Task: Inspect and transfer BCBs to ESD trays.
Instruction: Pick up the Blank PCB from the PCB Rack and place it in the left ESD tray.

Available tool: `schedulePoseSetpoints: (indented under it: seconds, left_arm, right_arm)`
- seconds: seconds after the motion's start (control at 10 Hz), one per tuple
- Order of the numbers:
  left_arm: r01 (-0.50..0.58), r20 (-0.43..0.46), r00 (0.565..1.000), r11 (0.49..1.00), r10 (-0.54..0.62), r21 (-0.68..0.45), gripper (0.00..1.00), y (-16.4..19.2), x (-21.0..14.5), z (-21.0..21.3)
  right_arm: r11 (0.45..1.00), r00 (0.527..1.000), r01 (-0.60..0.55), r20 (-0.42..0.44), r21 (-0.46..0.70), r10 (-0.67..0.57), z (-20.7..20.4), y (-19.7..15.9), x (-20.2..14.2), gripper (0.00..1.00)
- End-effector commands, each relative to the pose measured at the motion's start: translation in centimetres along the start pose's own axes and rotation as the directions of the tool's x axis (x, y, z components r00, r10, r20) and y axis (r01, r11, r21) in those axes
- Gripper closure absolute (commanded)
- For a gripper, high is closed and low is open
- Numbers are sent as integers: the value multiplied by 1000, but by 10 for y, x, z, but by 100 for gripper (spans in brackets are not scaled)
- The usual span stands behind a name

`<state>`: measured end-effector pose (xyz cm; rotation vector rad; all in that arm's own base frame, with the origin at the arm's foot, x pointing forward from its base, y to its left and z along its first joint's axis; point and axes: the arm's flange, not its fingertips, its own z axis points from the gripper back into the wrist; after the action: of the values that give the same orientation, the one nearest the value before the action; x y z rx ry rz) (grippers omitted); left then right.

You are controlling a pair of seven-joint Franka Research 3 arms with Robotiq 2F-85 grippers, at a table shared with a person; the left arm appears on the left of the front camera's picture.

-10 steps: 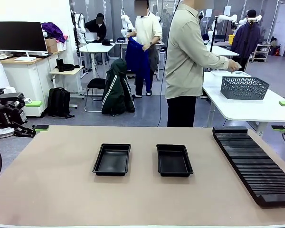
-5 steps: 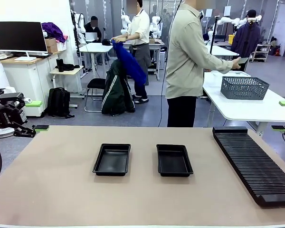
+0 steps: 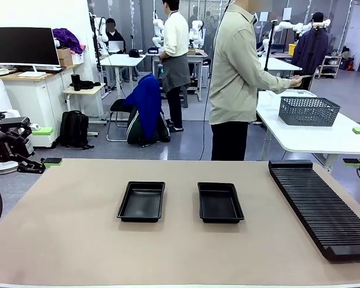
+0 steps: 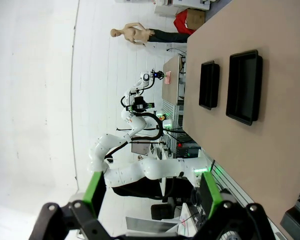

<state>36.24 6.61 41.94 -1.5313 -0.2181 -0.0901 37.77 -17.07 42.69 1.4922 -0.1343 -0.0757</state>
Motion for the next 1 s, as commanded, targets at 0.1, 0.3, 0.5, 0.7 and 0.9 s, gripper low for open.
schedulePoseSetpoints:
  seconds: [0.1,0.3,0.5,0.7,0.9]
  left_arm:
    - [1,4,1000,1000,-1,6,0,0,-1,0]
    - [1,4,1000,1000,-1,6,0,0,-1,0]
    - [1,4,1000,1000,-1,6,0,0,-1,0]
    - [1,4,1000,1000,-1,6,0,0,-1,0]
    - [1,4,1000,1000,-1,6,0,0,-1,0]
  right_arm:
    - [1000,1000,-2,-3,-3,2,0,0,0,0]
    - [1000,1000,-2,-3,-3,2,0,0,0,0]
    - [1000,1000,-2,-3,-3,2,0,0,0,0]
    - [1000,1000,-2,-3,-3,2,0,0,0,0]
    - [1000,1000,-2,-3,-3,2,0,0,0,0]
